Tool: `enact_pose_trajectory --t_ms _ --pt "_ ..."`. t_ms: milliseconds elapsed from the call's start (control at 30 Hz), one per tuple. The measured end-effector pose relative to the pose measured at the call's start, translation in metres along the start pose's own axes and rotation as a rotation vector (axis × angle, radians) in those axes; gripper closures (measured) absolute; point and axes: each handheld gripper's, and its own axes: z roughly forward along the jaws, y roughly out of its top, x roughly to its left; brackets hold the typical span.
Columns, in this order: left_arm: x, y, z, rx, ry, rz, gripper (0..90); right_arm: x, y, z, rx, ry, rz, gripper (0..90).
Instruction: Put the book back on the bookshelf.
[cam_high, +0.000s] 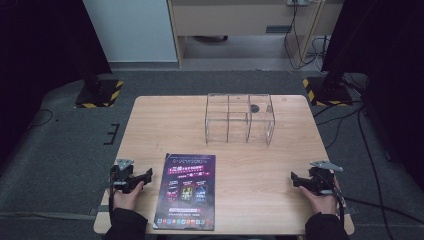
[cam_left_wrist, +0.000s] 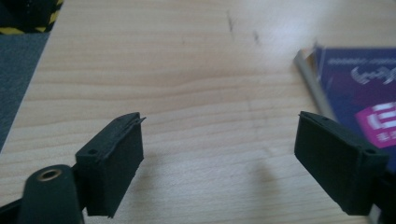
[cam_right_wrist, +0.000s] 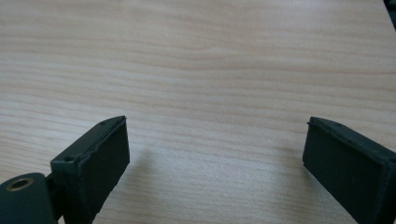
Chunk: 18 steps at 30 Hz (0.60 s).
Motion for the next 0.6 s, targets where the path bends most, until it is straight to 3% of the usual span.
enact_pose_trajectory --t_ms 133,333,600 --pt "-0.005 0.003 -0.011 -0.062 -0.04 -0.027 18.4 0.005 0.005 -0.008 -0.044 0.018 0.021 8.3" --pt "-0.018 0.004 -0.021 -0.081 -0.106 -0.007 22.6 0.023 0.014 -0.023 -0.092 0.052 0.01 9.4" --pt "-0.028 0.003 -0.028 -0.12 -0.127 0.008 25.6 0.051 0.03 -0.036 -0.14 0.095 -0.03 9.3"
